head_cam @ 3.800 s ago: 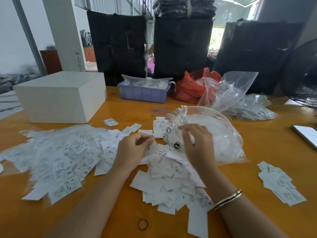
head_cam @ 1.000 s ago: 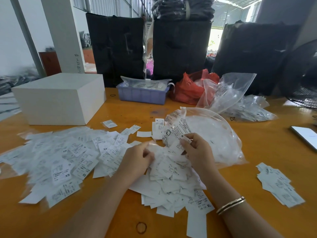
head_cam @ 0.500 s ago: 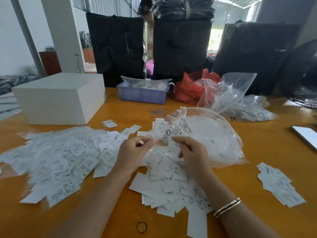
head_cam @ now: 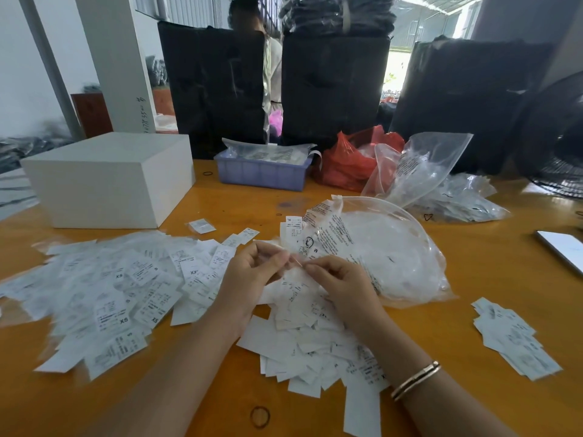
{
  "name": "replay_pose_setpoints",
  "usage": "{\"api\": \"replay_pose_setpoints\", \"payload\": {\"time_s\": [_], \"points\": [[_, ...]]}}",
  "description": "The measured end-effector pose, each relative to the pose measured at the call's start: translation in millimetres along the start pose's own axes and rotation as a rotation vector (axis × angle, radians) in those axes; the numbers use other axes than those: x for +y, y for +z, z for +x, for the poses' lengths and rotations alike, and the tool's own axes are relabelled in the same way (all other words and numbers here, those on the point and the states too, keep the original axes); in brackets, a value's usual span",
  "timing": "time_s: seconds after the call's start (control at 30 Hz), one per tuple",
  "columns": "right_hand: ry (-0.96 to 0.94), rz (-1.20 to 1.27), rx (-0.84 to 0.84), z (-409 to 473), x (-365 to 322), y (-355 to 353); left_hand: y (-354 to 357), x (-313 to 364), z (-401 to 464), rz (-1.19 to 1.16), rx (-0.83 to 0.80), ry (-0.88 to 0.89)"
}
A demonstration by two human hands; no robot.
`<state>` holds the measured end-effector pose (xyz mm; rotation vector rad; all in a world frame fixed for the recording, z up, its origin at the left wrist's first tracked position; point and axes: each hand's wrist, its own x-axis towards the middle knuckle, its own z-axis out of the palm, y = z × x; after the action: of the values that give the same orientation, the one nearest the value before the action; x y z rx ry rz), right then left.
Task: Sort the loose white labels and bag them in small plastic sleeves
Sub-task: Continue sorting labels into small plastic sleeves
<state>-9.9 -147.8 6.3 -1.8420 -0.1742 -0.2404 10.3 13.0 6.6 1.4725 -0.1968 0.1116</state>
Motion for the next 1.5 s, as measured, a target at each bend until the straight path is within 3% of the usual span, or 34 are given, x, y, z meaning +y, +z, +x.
{"api": "replay_pose_setpoints", "payload": {"time_s": [0.1, 0.2, 0.43, 0.67, 1.13, 1.3, 1.5], "points": [[0.027, 0.114, 0.025, 1, 1, 0, -1, 2, 0, -0.142, 0.016, -0.052], [0.065, 0.238, 0.076, 3, 0, -3, -1, 0, 1, 0.041, 0.070, 0.004], [-0.042, 0.340, 0.208, 4, -5, -11, -3, -3, -3, 0.486, 0.076, 0.280], [-0.189, 0.467, 0.224, 0, -16, -12, -2, 1, -6, 0.599, 0.035, 0.386], [-0.401, -0.060, 0.232, -3, -8, -5, -3, 0, -5, 0.618, 0.039, 0.420], [-0.516, -0.179, 0.229, -3, -10, -11, -4, 0, -5, 0.592, 0.018, 0.395], [-0.493, -0.229, 0.168, -3, -9, -19, -5, -1, -5, 0.534, -0.020, 0.355]]}}
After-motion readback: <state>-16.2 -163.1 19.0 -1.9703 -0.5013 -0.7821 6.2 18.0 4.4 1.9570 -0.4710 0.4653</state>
